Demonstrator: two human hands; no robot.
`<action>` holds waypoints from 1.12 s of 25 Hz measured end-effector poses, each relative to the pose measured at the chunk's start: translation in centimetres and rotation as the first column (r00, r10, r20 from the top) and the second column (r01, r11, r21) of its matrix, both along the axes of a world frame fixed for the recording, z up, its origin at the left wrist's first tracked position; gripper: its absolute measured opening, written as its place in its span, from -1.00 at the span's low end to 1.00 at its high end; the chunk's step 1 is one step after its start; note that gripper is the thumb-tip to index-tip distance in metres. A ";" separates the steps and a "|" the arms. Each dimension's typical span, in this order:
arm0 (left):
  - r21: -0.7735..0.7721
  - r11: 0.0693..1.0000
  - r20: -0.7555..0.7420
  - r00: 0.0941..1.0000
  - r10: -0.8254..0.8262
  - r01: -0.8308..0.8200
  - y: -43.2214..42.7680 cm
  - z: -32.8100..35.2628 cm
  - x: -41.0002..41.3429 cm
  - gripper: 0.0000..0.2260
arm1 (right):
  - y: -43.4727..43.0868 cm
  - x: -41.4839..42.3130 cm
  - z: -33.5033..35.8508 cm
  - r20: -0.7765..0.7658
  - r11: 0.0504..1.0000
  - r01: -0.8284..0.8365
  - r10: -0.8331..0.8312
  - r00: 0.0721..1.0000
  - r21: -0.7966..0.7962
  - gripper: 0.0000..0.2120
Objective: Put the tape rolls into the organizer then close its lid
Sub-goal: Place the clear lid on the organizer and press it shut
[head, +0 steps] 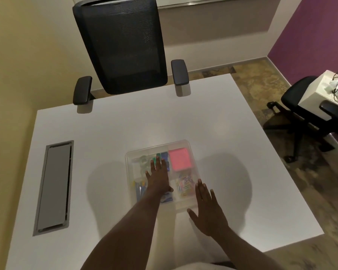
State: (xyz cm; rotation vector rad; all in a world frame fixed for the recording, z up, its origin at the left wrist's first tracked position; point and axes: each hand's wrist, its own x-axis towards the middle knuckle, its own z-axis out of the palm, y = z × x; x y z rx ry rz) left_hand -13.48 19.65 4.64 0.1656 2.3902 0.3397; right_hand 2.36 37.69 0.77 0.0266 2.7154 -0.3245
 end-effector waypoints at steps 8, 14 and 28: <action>0.031 0.996 -0.168 0.982 0.089 -0.085 -0.7 -1.0 1.8 0.12 | 0.1 -0.9 1.1 -0.027 0.992 -0.036 0.040 0.999 0.119 -0.08; 0.098 0.983 -0.195 0.965 0.174 -0.157 -0.9 -1.5 3.2 -0.01 | -5.3 -2.5 3.1 -0.046 0.986 0.064 -0.057 0.997 0.157 -0.17; 0.232 0.914 -0.401 0.824 0.400 -0.332 -6.4 -4.8 15.7 -0.32 | -7.6 -2.0 3.2 0.016 0.974 -0.221 0.221 0.975 0.038 -0.20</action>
